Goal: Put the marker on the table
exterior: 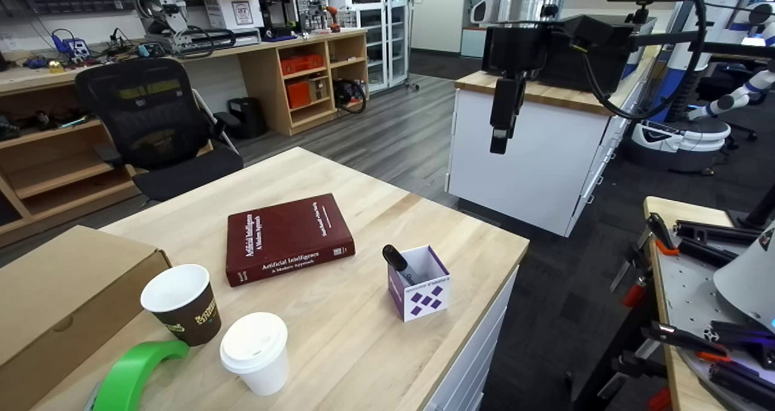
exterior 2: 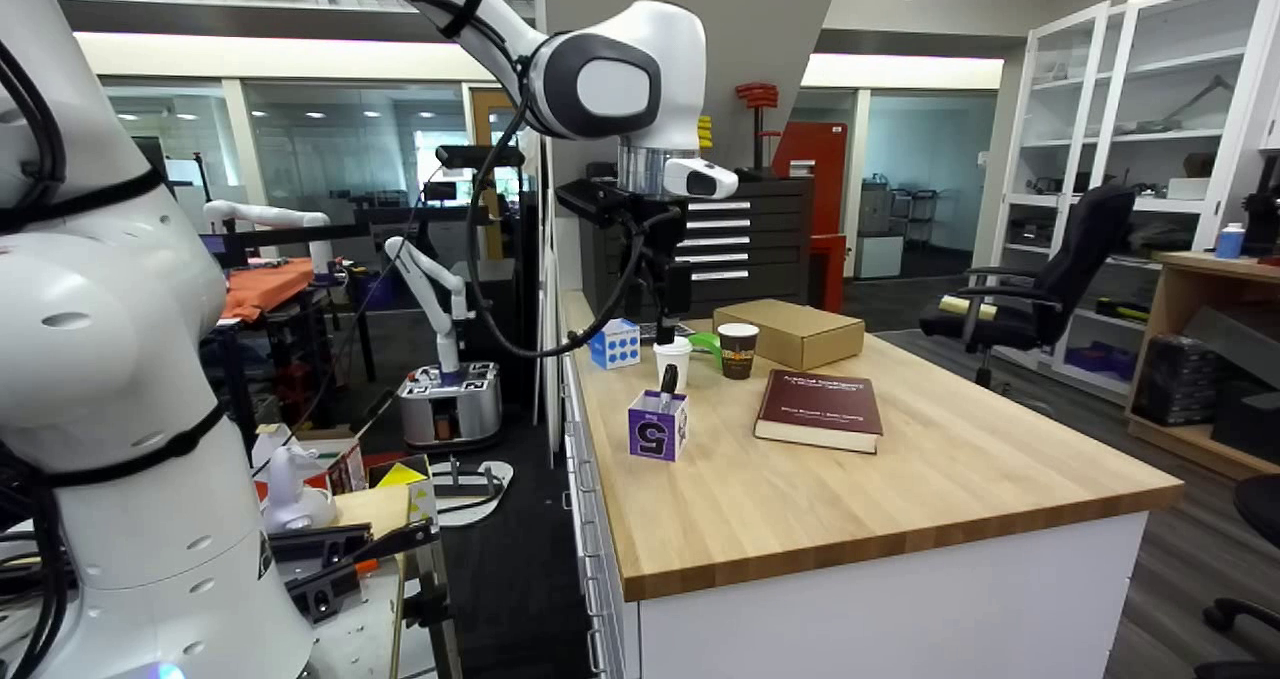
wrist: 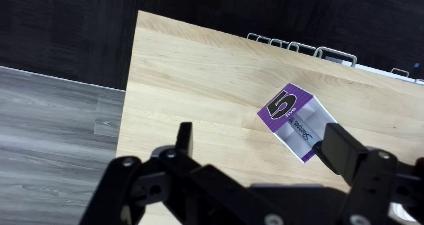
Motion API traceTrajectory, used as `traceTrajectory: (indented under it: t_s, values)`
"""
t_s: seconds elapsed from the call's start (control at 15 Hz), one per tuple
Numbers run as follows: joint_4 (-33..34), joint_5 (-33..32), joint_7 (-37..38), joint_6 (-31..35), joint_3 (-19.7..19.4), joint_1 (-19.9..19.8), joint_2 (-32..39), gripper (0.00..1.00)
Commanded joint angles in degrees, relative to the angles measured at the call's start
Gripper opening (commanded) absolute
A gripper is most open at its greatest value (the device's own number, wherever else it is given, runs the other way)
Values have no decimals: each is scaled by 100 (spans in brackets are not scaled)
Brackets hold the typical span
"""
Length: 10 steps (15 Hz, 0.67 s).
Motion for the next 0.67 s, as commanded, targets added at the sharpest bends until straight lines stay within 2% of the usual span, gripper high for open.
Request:
traceTrajectory:
  t_s: [0.0,0.27,0.6]
  values:
    - [318,-164,98,349,230,120,556,100]
    - [763,-481,137,450,514,284,1182,100]
    - [1316,-1290,145,445,755,565,1827,100]
